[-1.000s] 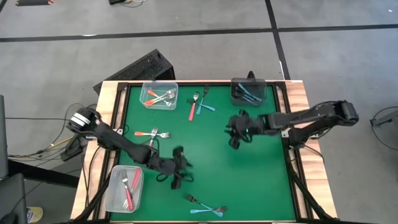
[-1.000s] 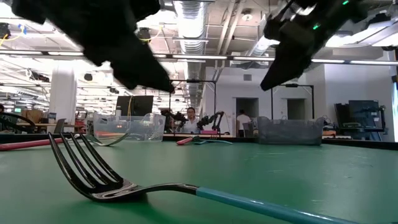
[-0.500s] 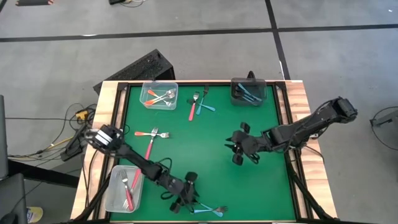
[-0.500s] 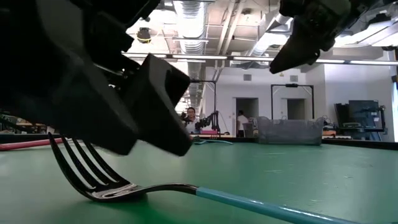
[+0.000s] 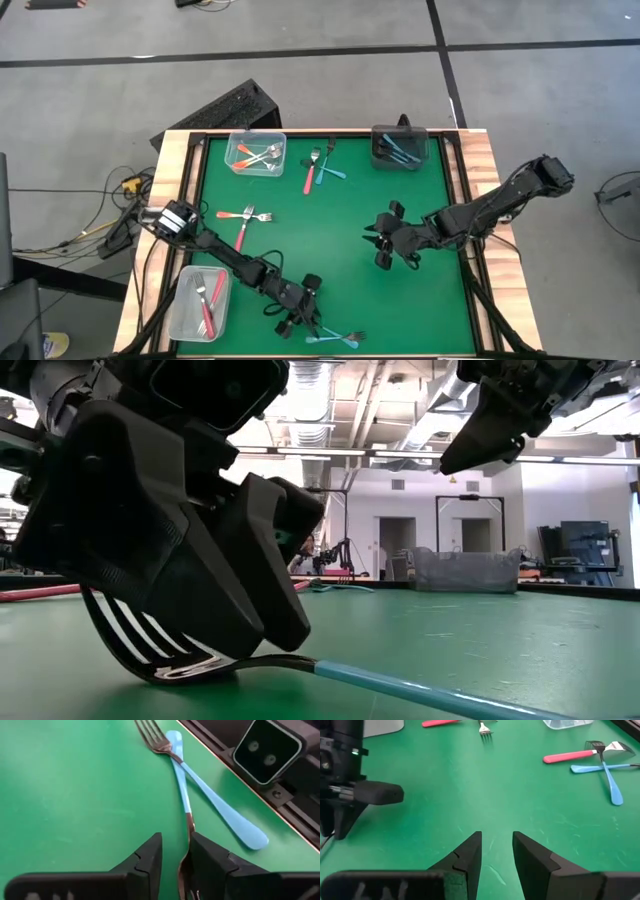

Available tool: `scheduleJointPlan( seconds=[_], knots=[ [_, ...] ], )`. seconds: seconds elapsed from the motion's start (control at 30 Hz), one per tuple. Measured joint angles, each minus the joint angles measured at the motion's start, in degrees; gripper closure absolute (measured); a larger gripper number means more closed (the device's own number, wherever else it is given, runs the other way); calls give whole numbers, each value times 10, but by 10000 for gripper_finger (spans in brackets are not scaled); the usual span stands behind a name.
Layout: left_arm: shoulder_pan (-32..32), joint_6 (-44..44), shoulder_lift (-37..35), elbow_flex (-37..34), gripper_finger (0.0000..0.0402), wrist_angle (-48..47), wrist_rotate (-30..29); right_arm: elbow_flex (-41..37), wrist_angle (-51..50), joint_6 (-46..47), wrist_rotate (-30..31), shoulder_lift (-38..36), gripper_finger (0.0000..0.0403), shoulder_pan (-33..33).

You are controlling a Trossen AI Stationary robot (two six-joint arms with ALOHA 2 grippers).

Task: Sort silverware by color (type)
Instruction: Put the blue fork into the black bin

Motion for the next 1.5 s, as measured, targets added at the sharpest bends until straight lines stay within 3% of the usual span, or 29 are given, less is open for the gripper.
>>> scheduleJointPlan(
  seconds=[0.23, 0.43, 0.77, 1.0, 1.17, 1.5],
  knots=[
    [5, 6, 0, 0, 337, -3, 25, 0, 0, 0, 0, 0, 269, 3],
    [-3, 5, -1, 30, 332, 9, 33, 0, -6, 0, 0, 0, 269, 3],
    [-10, 31, -1, 40, 270, -25, 21, 0, -6, 0, 0, 0, 269, 7],
    [-33, 33, -1, 40, 229, -27, -28, 0, -4, 0, 1, 0, 269, 6],
    [-46, 33, -1, 40, 237, -39, -71, 0, -3, 0, 9, 0, 269, 7],
    [-34, 33, 6, 37, 290, -58, -70, -1, -2, 0, 10, 0, 269, 7]
  ],
)
